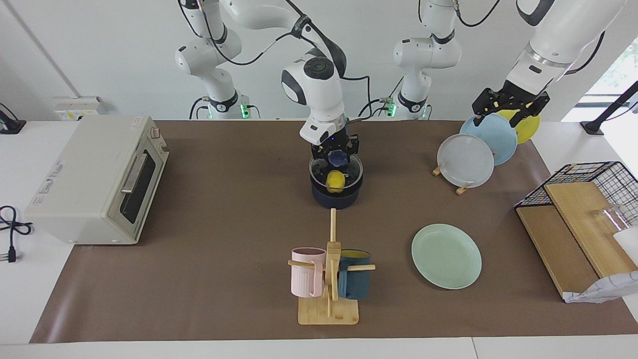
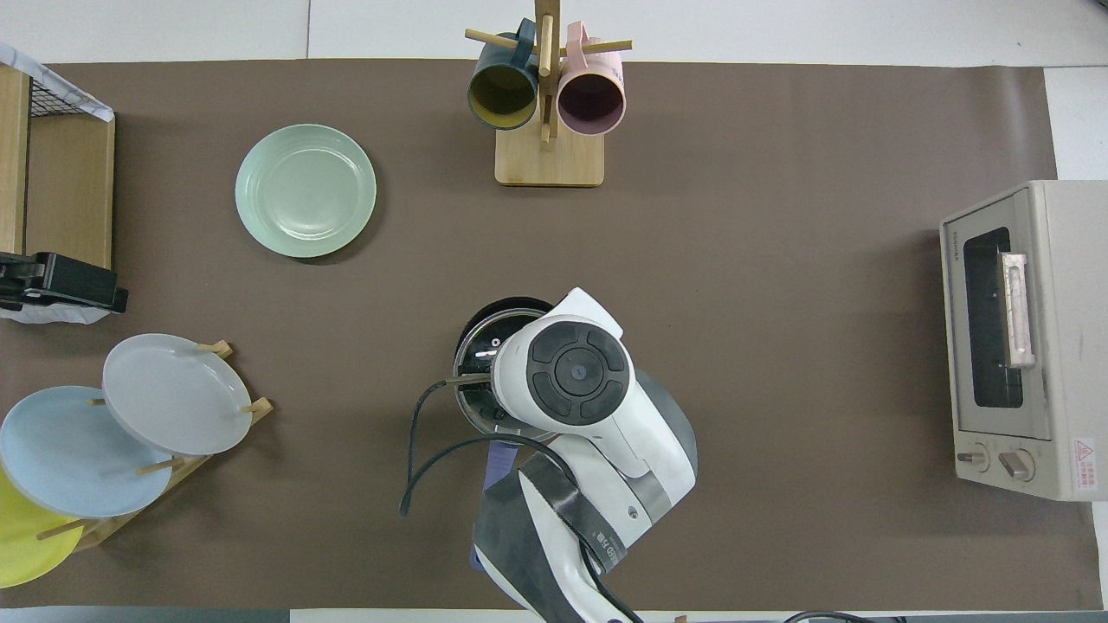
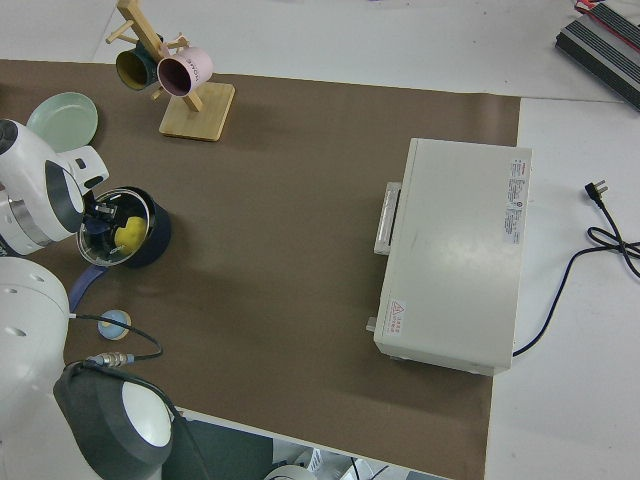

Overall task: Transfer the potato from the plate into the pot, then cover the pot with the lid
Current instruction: 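Lower the glass lid onto the pot with the right gripper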

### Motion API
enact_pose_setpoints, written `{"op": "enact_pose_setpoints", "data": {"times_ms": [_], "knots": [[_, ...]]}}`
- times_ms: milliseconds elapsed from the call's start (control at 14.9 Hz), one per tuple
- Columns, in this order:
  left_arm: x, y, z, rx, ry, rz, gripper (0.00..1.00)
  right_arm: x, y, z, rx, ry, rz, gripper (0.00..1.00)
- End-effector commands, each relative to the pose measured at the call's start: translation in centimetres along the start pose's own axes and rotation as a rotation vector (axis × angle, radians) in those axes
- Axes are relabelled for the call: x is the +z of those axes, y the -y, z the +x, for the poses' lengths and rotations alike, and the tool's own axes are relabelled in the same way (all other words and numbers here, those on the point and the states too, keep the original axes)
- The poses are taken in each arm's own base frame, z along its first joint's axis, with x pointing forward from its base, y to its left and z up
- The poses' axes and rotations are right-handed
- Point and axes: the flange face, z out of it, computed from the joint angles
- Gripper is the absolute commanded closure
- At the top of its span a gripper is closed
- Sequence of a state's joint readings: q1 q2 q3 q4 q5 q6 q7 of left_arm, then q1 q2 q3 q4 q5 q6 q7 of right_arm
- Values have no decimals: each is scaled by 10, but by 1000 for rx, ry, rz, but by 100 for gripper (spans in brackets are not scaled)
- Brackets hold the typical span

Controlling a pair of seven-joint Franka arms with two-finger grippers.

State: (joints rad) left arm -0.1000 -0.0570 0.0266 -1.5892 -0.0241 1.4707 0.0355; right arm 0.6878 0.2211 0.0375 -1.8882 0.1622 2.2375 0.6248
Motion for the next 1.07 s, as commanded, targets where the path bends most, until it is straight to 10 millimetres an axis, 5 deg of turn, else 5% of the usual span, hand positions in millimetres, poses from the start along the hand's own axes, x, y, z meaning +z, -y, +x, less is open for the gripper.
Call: {"op": "enact_pose_setpoints", "data": {"times_ms": [0, 1004], "knots": [[1, -3, 0, 3, -10, 19, 0, 0, 0, 2, -5, -16, 5, 57], [3, -2, 7, -82, -20, 21, 0, -4, -6, 15, 30, -24, 48, 57]]}}
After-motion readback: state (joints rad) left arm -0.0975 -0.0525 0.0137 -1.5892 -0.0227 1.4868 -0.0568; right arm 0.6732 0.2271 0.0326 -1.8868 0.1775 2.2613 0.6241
